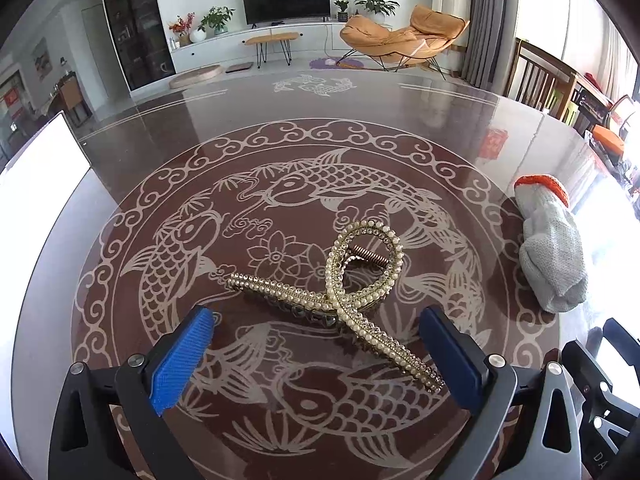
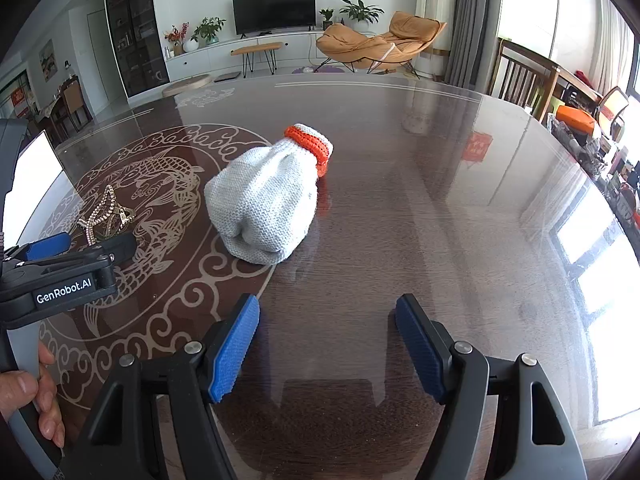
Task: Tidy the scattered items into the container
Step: 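Lower the left tool over the gold pearl hair clip and align fingers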
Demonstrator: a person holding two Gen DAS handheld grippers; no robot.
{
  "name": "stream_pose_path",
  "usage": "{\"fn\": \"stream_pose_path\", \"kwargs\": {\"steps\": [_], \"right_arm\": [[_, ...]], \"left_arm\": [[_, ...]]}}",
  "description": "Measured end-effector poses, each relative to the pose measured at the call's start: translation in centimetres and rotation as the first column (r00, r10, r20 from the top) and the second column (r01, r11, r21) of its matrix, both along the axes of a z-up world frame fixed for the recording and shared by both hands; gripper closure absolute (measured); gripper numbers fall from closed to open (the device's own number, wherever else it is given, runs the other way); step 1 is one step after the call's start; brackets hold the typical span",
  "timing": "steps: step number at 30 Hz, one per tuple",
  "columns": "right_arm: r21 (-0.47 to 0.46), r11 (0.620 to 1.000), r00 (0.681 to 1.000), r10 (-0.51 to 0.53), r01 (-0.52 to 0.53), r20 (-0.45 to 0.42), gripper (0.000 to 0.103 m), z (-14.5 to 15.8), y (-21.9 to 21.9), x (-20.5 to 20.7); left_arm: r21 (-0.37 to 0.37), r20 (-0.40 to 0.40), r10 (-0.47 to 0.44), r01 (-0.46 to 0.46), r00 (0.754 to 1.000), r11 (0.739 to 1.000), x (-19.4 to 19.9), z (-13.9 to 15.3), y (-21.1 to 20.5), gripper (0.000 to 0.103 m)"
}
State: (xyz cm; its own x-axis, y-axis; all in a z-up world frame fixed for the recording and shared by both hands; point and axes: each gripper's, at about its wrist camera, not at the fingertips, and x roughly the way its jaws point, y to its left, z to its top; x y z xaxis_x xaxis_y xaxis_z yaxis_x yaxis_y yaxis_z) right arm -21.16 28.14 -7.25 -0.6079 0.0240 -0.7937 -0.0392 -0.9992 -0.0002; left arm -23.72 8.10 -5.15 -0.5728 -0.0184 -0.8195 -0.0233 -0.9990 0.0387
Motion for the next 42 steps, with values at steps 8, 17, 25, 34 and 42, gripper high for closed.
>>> {"fn": "stream_pose_path", "kwargs": {"steps": [8,17,25,34,42], "right_arm": [[0.000,1.000,1.000,0.000,0.000,0.000,0.030,0.0,0.0,-0.1],[0.000,1.000,1.000,0.000,0.000,0.000,0.030,0.0,0.0,0.0],[0.000,1.000,1.000,0.000,0.000,0.000,0.030,0.0,0.0,0.0],[0.000,1.000,1.000,0.000,0.000,0.000,0.030,0.0,0.0,0.0],[0.000,1.000,1.000,0.000,0.000,0.000,0.030,0.0,0.0,0.0]], "left_arm": [[0.024,0.012,-0.007,0.007,1.000,1.000,0.9,-0.2,-1.6,0.000],[0.030,0.012,0.016,-0.016,1.000,0.999,2.5,-0.3,-5.0,0.000],[0.027,0.009,0.016,-0.016,1.000,1.000,2.7,-0.4,-4.8,0.000],[0.028,0.009,0.016,-0.017,1.000,0.999,2.7,-0.4,-4.7,0.000],[0.028,0.009,0.016,-0.017,1.000,0.999,2.7,-0.4,-4.8,0.000]]}}
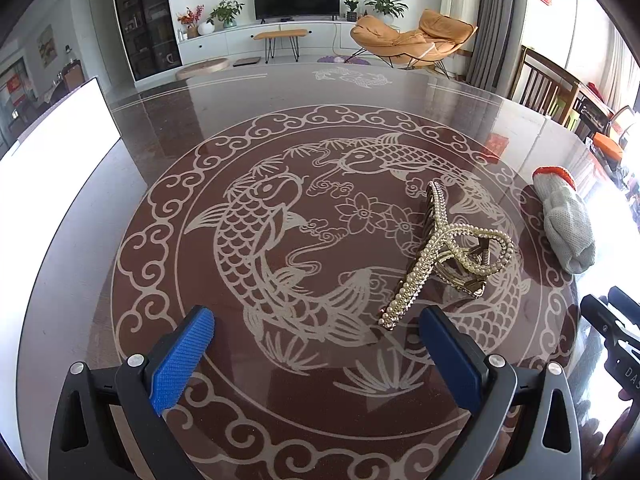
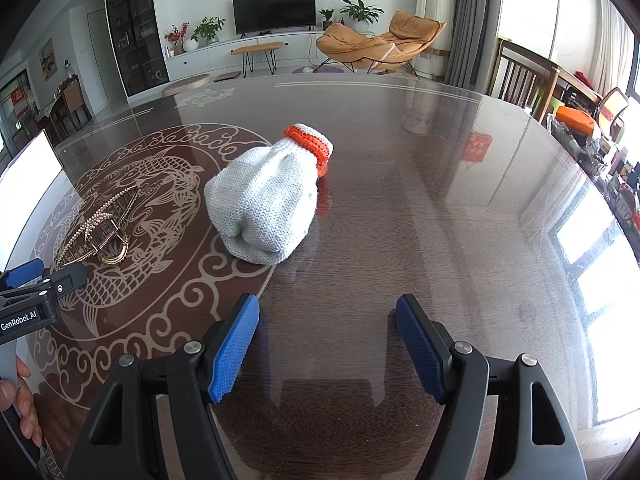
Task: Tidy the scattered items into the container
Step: 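Lower the left tool over the gold pearl hair clip and align fingers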
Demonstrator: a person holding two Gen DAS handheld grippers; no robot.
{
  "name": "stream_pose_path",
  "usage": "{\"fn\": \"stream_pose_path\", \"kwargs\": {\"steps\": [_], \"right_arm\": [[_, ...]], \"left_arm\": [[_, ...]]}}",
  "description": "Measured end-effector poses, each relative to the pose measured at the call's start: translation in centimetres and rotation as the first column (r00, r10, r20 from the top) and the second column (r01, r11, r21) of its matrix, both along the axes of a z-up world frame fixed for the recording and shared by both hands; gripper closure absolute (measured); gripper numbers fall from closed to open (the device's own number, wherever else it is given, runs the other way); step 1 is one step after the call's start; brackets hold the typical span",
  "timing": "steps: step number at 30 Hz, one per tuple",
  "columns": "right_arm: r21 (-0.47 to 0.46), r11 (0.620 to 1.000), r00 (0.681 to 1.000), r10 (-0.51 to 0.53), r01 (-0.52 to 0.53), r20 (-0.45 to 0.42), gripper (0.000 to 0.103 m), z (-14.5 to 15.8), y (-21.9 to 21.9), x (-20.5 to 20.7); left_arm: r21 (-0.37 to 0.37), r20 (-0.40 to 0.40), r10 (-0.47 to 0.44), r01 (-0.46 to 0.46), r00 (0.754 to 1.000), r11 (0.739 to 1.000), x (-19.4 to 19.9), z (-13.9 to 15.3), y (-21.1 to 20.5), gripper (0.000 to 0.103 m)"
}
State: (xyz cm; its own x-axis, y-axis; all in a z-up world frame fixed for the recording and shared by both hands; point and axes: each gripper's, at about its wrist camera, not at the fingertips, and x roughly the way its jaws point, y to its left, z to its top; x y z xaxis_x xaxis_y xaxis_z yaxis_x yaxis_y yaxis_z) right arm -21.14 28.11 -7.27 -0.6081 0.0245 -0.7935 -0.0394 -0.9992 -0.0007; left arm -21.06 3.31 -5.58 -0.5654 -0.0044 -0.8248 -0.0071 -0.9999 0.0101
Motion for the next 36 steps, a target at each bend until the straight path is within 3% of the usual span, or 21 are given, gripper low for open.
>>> {"fn": "stream_pose_path", "kwargs": {"steps": [36], "right_arm": [[0.000,1.000,1.000,0.000,0.000,0.000,0.030,0.01,-0.09,-0.01]], "left_arm": [[0.007,0.001,-0.006,0.006,1.000,1.000,0.05,-0.17,0.08,0.000]]}}
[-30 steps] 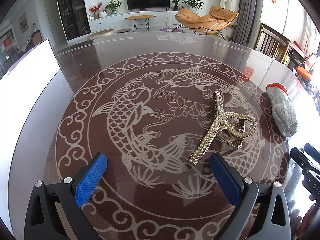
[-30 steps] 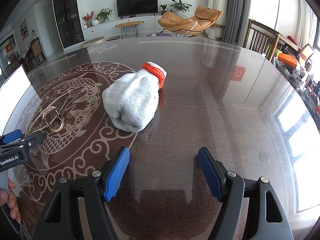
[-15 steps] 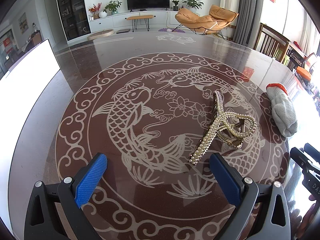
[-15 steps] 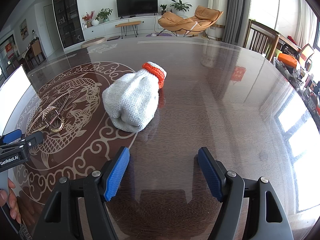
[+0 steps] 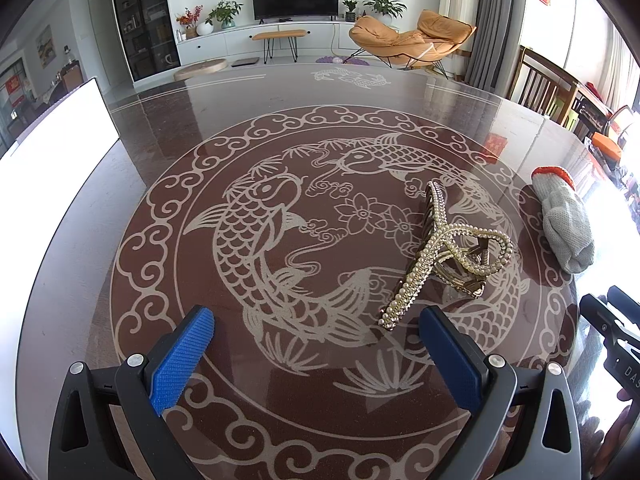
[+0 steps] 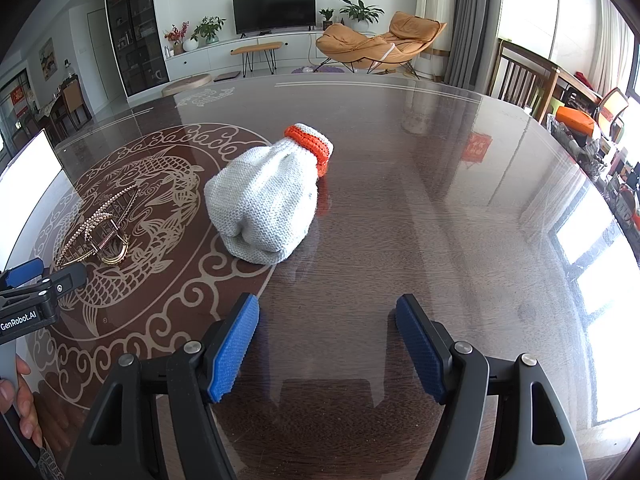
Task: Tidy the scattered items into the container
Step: 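Lower the left tool over the gold pearl hair clip and align fingers, then close the left tool on the hair clip while the right tool grasps the white glove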
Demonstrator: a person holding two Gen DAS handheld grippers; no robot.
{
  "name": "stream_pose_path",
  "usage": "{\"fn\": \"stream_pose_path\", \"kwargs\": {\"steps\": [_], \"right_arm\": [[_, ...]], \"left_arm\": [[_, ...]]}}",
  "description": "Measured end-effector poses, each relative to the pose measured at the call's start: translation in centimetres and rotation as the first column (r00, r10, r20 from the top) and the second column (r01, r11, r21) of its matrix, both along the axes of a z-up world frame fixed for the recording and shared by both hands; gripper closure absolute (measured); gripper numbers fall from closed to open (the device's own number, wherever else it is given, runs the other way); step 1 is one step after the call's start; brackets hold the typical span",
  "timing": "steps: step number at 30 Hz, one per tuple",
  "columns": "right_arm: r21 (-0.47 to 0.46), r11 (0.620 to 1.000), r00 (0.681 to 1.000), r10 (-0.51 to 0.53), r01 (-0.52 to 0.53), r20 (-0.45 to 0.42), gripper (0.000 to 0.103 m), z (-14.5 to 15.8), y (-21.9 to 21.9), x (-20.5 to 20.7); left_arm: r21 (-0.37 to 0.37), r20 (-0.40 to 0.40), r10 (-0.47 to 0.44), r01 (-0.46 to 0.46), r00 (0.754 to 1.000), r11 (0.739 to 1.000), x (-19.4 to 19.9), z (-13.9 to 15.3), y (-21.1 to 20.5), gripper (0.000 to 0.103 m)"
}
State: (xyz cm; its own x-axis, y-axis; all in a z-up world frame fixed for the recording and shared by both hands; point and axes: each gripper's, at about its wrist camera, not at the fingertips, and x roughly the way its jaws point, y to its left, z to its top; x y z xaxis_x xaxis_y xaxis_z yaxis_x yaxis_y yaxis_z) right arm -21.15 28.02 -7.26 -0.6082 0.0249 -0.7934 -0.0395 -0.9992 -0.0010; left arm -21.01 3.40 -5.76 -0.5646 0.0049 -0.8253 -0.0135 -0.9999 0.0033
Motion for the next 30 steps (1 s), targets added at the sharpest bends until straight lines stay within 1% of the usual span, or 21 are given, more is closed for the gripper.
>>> {"fn": "stream_pose_path", "kwargs": {"steps": [1,2,3,5,6,7,10,13,15,16,17,18,19,22,26,27,28,29,30], "right_arm": [[0.000,1.000,1.000,0.000,0.000,0.000,0.030,0.0,0.0,0.0],[0.000,1.000,1.000,0.000,0.000,0.000,0.030,0.0,0.0,0.1],[0.000,1.000,1.000,0.000,0.000,0.000,0.030,0.0,0.0,0.1],[0.000,1.000,1.000,0.000,0.000,0.000,0.030,0.0,0.0,0.1],[0.000,1.000,1.000,0.000,0.000,0.000,0.030,0.0,0.0,0.0],[0.000,1.000,1.000,0.000,0.000,0.000,0.030,0.0,0.0,0.0],[0.000,1.000,1.000,0.000,0.000,0.000,0.030,0.0,0.0,0.0],[0.000,1.000,1.000,-0.001,0.001,0.000,0.030,0.0,0.0,-0.1],[-0.001,1.000,1.000,0.000,0.000,0.000,0.030,0.0,0.0,-0.1],[-0.001,1.000,1.000,0.000,0.000,0.000,0.030,0.1,0.0,-0.1],[-0.001,1.000,1.000,0.000,0.000,0.000,0.030,0.1,0.0,-0.1],[0.000,1.000,1.000,0.000,0.000,0.000,0.030,0.1,0.0,-0.1],[-0.001,1.000,1.000,0.000,0.000,0.000,0.030,0.1,0.0,-0.2],[0.000,1.000,1.000,-0.001,0.001,0.000,0.030,0.1,0.0,-0.2],[0.000,1.000,1.000,-0.001,0.001,0.000,0.030,0.1,0.0,-0.1],[0.000,1.000,1.000,-0.001,0.001,0.000,0.030,0.1,0.0,-0.1],[0.000,1.000,1.000,-0.001,0.001,0.000,0.030,0.1,0.0,-0.1],[0.000,1.000,1.000,-0.001,0.001,0.000,0.030,0.1,0.0,-0.1],[0.000,1.000,1.000,-0.001,0.001,0.000,0.030,0.1,0.0,-0.1]], "left_arm": [[0.006,0.003,-0.019,0.019,1.000,1.000,0.0,0.0,0.1,0.000],[0.023,0.000,-0.059,0.059,0.998,0.998,0.0,0.2,0.2,0.000],[0.069,-0.015,-0.108,0.109,0.994,0.992,0.3,0.5,0.1,0.000],[0.174,-0.048,-0.184,0.189,0.982,0.966,0.5,0.9,-0.2,0.000],[0.199,-0.055,-0.208,0.215,0.977,0.956,0.4,1.0,-0.1,0.000],[0.200,-0.055,-0.225,0.232,0.973,0.952,0.2,1.1,0.1,0.000],[0.167,-0.044,-0.281,0.284,0.959,0.944,-1.1,1.2,1.3,0.000],[0.136,-0.034,-0.351,0.352,0.936,0.926,-2.7,1.5,3.2,0.000],[0.086,-0.018,-0.391,0.391,0.920,0.916,-3.5,1.5,4.7,0.000],[0.050,-0.006,-0.399,0.399,0.917,0.916,-3.9,1.4,5.4,0.000],[0.014,0.005,-0.402,0.402,0.916,0.916,-4.3,1.0,5.5,0.000],[0.003,0.005,-0.404,0.404,0.915,0.915,-4.6,1.0,5.8,0.000],[0.004,0.008,-0.397,0.397,0.918,0.918,-4.9,1.1,6.0,0.000],[0.006,0.006,-0.349,0.349,0.937,0.937,-5.7,1.2,6.1,0.000],[0.002,0.007,-0.317,0.317,0.948,0.948,-6.1,1.2,6.4,0.000],[0.008,-0.011,-0.320,0.320,0.947,0.947,-5.9,1.5,6.4,0.020],[0.006,-0.033,-0.317,0.317,0.948,0.948,-5.5,1.7,6.0,0.034],[0.000,-0.039,-0.311,0.312,0.950,0.950,-5.2,1.8,5.7,0.054],[0.019,-0.030,-0.304,0.305,0.952,0.952,-5.2,1.9,5.4,0.055]]}}
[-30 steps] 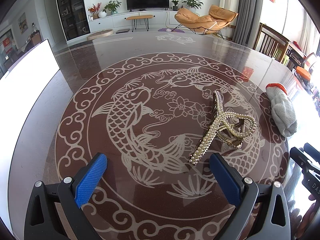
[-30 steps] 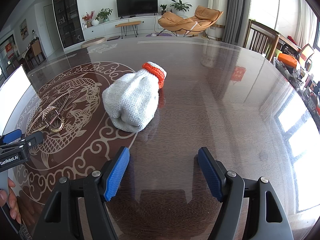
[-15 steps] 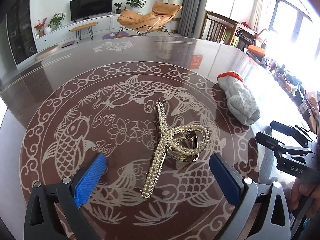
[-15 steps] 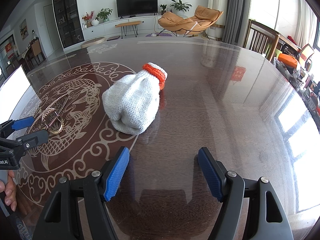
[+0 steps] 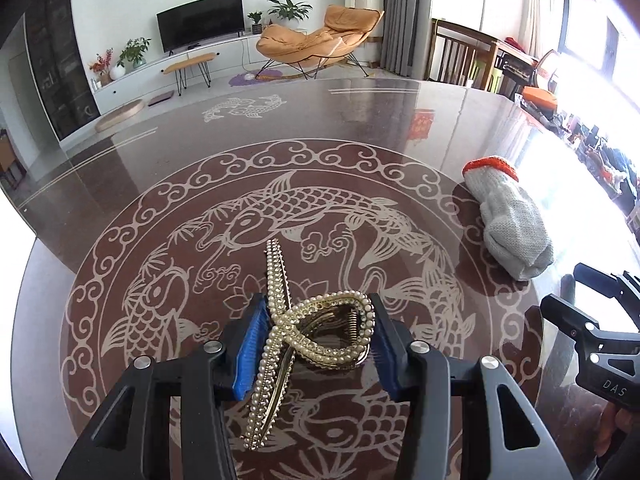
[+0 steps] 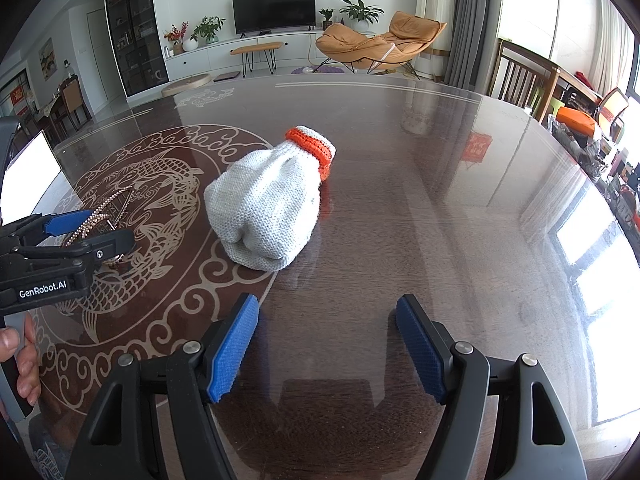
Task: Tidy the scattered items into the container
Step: 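Close the left tool on the hair clip while the right tool grasps the white glove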
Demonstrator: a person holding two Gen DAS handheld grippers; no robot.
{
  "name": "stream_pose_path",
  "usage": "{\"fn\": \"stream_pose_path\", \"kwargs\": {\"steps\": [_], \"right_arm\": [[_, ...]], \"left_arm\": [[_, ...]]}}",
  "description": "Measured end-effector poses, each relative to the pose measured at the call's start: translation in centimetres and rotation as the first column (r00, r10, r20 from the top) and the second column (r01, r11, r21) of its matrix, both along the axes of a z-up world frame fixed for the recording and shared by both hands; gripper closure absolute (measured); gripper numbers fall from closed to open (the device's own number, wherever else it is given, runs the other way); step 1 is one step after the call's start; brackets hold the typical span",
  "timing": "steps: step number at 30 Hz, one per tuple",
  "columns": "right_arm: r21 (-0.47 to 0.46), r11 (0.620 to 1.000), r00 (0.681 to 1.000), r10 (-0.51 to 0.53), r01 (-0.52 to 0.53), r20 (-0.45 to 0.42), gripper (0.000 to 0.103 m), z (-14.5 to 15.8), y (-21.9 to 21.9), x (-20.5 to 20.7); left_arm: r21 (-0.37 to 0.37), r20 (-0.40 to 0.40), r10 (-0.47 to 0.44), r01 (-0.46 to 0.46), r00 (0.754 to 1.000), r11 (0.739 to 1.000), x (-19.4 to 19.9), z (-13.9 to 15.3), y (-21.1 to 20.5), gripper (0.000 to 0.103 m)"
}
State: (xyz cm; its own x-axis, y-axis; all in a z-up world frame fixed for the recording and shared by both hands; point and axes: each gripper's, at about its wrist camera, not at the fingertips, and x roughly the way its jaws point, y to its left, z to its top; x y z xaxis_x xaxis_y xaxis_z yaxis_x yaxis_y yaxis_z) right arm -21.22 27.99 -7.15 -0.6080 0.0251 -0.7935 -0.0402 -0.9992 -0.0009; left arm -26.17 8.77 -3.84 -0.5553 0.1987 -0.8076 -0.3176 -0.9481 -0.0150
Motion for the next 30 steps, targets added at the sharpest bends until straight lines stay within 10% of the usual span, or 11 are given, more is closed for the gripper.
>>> {"fn": "stream_pose_path", "kwargs": {"steps": [7,15,24,26,27,30], "right_arm": [[-0.023,1.000,1.000,0.011,-0.011,-0.008,0.030,0.2,0.2,-0.3],[-0.324,0.945,0.988,0.001,-0.050,-0.151,0.030,2.8,1.7,-2.7],[-0.091,0.996,1.000,-0.017,0.017,-0.001,0.031,0.6,-3.3,-9.7],[-0.058,0.998,1.000,0.014,-0.014,-0.002,0.043,0.3,-3.7,-9.3],[-0.055,0.998,1.000,0.017,-0.018,-0.016,0.074,0.5,-3.7,-8.7],[-0.136,0.989,0.998,0.053,-0.055,-0.019,0.074,0.4,-3.5,-6.2]], "left_arm": [[0.029,-0.021,0.122,-0.121,0.992,0.992,2.9,-0.2,-4.0,0.057],[0.035,-0.025,0.227,-0.226,0.974,0.973,6.5,-0.7,-9.6,0.056],[0.022,-0.033,0.240,-0.239,0.970,0.971,6.7,-1.0,-9.9,0.056],[0.024,-0.032,0.237,-0.237,0.971,0.971,6.7,-1.0,-9.9,0.056],[0.029,-0.030,0.238,-0.237,0.971,0.971,6.8,-1.0,-10.0,0.056],[0.054,-0.018,0.250,-0.249,0.968,0.967,8.0,-1.0,-10.4,0.057]]}}
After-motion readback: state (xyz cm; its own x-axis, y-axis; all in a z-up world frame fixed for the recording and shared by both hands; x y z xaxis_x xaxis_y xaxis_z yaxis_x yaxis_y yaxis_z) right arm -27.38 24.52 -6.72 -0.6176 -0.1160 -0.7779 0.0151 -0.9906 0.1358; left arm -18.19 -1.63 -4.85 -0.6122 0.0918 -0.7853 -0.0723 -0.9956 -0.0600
